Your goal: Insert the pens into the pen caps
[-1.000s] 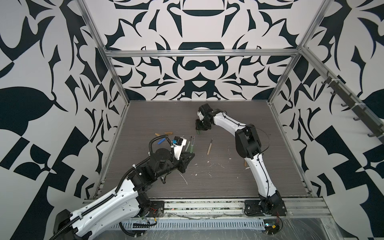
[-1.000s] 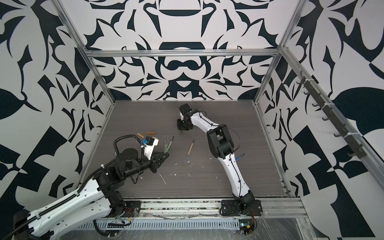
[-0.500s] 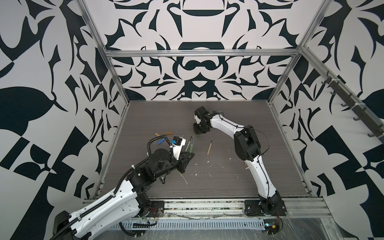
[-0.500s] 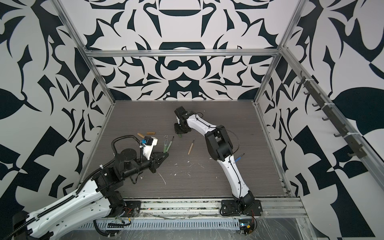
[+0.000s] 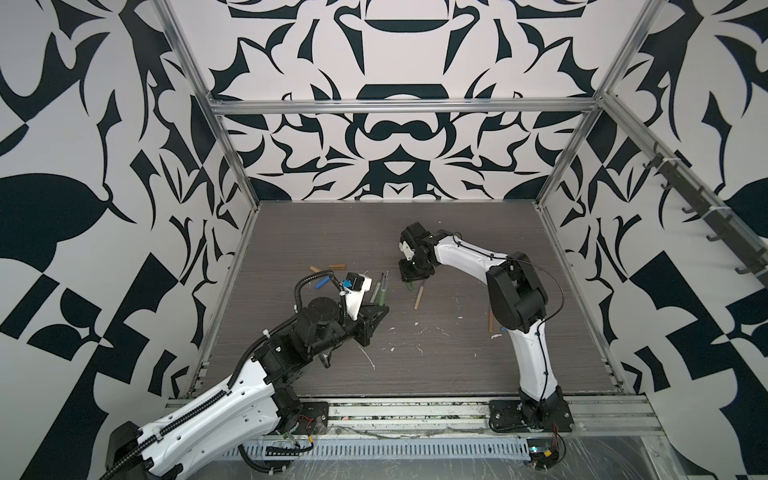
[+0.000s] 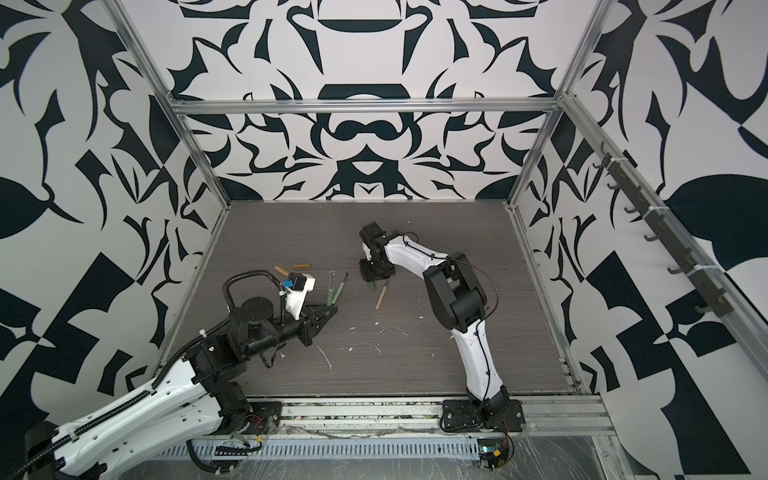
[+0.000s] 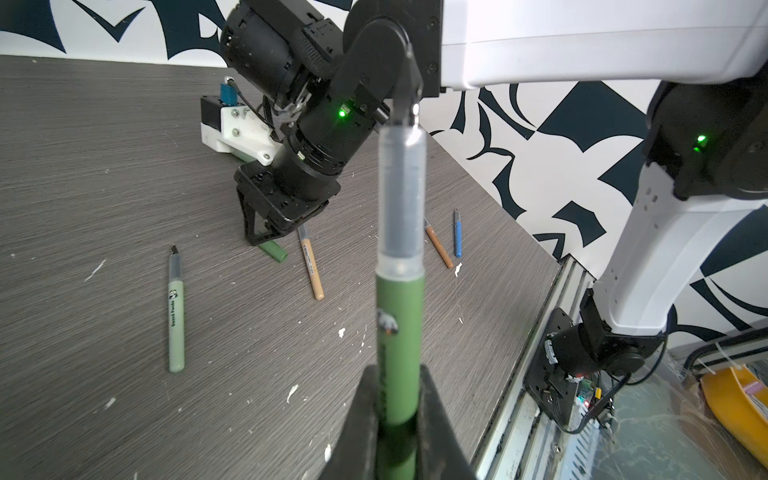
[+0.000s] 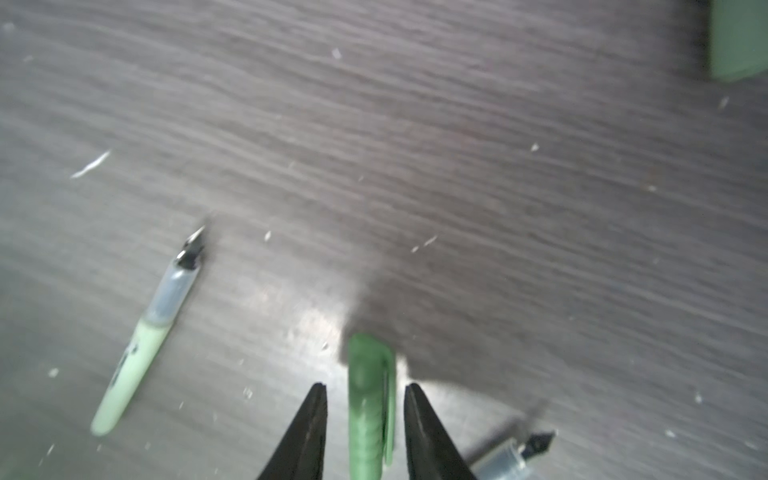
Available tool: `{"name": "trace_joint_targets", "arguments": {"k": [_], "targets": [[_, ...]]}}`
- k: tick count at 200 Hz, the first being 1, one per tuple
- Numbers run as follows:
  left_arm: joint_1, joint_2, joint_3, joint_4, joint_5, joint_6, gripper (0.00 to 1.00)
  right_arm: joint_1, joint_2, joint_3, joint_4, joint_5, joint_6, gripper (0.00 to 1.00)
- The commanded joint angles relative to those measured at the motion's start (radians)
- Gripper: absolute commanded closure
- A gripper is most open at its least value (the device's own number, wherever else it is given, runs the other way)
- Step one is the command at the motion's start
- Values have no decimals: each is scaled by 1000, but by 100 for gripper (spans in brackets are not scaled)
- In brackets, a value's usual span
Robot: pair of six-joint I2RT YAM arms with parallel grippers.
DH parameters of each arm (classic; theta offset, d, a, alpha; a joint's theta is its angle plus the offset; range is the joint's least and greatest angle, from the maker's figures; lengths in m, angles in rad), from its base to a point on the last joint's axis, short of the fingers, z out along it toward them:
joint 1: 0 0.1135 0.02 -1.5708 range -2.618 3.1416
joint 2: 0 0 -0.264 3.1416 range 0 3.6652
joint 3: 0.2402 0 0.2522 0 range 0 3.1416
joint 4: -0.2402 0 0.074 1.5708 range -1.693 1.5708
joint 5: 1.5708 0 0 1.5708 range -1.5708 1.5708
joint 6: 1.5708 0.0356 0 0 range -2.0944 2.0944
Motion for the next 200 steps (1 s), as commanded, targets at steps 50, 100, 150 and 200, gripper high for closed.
{"name": "trace_joint_targets", "arguments": {"k": [50,100,150,200], "targets": [[3,16,2,54,22,-13,97,-40,-76,-32,32,-85,-25,82],[4,12,-5,55,20,-15,97,-54,-39,-25,25,-95,-43,77],[4,13,-10,61,23,-15,97,-55,-14,-21,17,-101,-49,76],[4,10,-12,60,22,-13,97,-54,1,-24,16,-90,-48,81]]}}
